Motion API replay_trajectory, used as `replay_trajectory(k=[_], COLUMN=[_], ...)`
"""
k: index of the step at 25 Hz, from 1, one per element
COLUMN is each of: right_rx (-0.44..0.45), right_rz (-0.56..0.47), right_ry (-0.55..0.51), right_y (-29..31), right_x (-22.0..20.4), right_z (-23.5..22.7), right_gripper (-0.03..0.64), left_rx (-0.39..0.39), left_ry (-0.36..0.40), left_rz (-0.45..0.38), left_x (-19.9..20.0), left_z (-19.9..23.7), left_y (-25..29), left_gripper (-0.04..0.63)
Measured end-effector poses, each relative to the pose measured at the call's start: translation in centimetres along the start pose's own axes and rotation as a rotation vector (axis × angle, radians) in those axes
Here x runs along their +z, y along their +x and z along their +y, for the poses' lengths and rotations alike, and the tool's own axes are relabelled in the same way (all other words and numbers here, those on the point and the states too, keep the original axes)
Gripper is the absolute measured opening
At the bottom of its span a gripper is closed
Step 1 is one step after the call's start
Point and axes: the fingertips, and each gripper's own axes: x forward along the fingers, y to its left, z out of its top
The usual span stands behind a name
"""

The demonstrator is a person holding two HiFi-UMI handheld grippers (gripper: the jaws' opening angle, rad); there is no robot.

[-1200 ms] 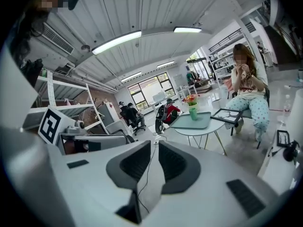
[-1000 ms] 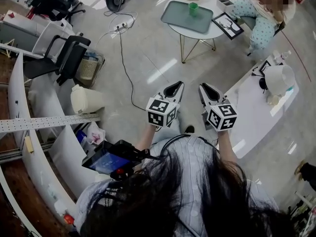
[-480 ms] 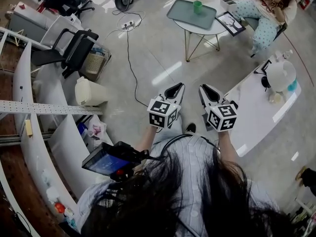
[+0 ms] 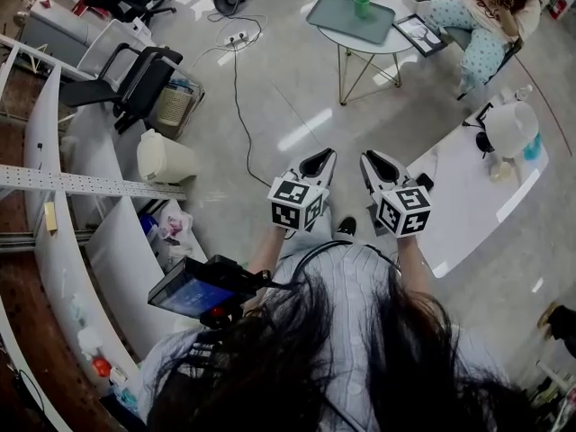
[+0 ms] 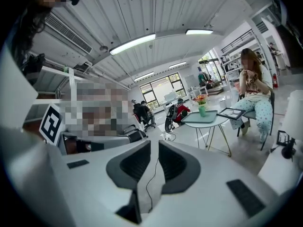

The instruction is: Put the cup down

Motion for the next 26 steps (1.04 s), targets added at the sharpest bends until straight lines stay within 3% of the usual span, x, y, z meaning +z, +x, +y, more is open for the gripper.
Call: replay_trajectory(k=[26], right_rx=[0.003], right_rz=[-0.021], right_ry=[-0.011], right_y=[-0.3], right_x=[1.2], right_z=[-0.3], right_gripper=[0.069], left_rx=[-0.004], left_ry=[0.022], left_rz=[-0.01], left_x=[1.0], left_z=[-0.5], left_y=[0.5], left_gripper=[0.034])
